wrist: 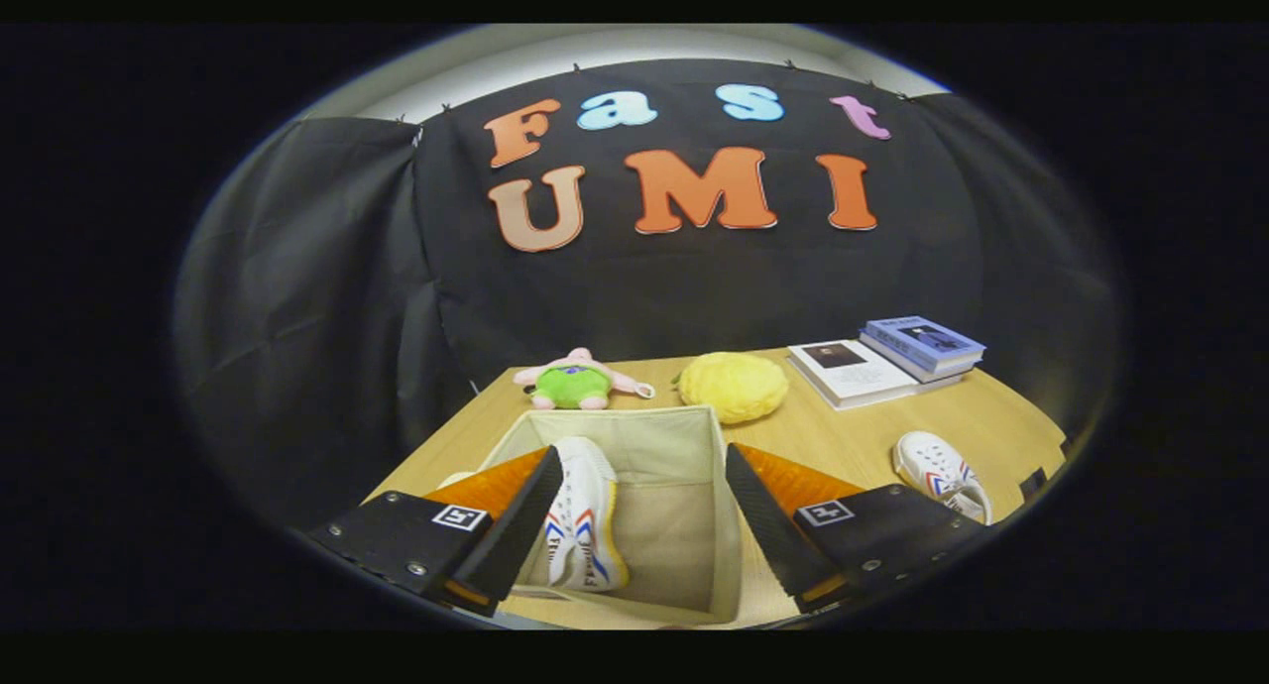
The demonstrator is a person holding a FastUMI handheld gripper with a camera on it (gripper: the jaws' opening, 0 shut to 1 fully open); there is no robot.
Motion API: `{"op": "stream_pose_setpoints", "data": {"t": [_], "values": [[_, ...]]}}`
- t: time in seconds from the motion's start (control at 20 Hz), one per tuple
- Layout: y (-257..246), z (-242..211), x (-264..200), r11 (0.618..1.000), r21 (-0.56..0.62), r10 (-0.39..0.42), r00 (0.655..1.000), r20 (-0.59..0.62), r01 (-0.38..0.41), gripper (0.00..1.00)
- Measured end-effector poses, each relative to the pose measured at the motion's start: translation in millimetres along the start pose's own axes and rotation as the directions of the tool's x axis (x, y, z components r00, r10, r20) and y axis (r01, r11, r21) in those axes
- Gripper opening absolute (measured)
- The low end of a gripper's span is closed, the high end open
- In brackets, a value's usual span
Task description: Open the storage box then place both shoes into the box .Put the left shoe in first, then the right shoe, with the right side of both shoes facing outward in a uniform manner.
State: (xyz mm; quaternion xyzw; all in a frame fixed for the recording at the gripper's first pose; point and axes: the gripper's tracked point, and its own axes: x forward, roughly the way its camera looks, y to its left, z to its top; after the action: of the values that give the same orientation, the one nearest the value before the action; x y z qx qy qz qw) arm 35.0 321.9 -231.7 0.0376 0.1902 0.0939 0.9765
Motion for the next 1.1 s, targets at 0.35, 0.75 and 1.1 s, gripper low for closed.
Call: {"op": "stream_pose_setpoints", "data": {"t": [0.35,0.75,1.1], "values": [[-114,7,-17,0.992,0.016,-0.128,0.991,0.029,0.127,0.98],[-220,-5,-26,0.973,0.030,-0.231,0.973,0.011,0.230,0.98],[-291,-44,-21,0.956,0.061,-0.285,0.958,-0.045,0.287,0.98]]}}
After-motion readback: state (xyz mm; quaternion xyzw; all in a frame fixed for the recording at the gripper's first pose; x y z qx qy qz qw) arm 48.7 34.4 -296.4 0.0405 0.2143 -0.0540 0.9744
